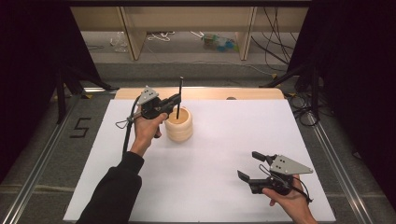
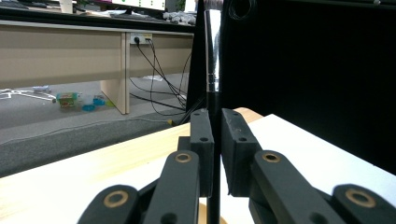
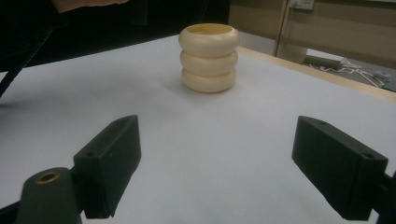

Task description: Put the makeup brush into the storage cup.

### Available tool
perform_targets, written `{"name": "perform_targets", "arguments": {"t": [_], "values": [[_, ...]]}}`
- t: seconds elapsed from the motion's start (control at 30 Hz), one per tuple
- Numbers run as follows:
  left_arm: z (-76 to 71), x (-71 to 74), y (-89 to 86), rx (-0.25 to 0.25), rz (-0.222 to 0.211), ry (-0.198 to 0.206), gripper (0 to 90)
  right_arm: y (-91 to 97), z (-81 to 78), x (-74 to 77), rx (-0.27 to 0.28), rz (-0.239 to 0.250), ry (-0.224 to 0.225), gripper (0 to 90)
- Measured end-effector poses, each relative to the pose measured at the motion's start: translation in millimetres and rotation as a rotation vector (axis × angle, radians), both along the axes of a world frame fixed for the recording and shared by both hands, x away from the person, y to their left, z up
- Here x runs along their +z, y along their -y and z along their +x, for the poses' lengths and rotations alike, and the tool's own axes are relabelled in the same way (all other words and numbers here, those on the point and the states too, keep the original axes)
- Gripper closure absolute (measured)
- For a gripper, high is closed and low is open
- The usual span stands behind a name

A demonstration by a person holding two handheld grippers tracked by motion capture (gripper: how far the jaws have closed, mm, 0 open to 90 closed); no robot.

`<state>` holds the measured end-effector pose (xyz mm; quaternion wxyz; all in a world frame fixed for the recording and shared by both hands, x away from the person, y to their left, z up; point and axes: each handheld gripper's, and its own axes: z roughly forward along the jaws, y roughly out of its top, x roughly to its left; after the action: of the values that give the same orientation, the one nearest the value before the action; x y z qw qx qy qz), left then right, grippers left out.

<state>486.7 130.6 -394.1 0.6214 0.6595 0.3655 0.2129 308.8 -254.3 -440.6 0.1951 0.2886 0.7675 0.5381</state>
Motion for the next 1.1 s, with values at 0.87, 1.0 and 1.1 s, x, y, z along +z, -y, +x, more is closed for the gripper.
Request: {"name": "perform_targets", "arguments": {"t": [0.87, 1.0, 1.1], "values": [[5.1, -14.7, -0.1, 0.028, -0.002, -0.019, 83.5, -0.1, 0.0, -0.1, 0.003, 0.003, -0.002, 16.7], [5.4, -16.5, 0.3, 0.025, 0.007, -0.020, 83.5, 0.0, 1.0, -0.4, -0.001, 0.001, 0.022, 16.8], [5.9, -18.8, 1.3, 0.024, 0.010, -0.024, 83.5, -2.2, 3.3, -2.6, 0.008, 0.034, 0.050, 16.7]]}}
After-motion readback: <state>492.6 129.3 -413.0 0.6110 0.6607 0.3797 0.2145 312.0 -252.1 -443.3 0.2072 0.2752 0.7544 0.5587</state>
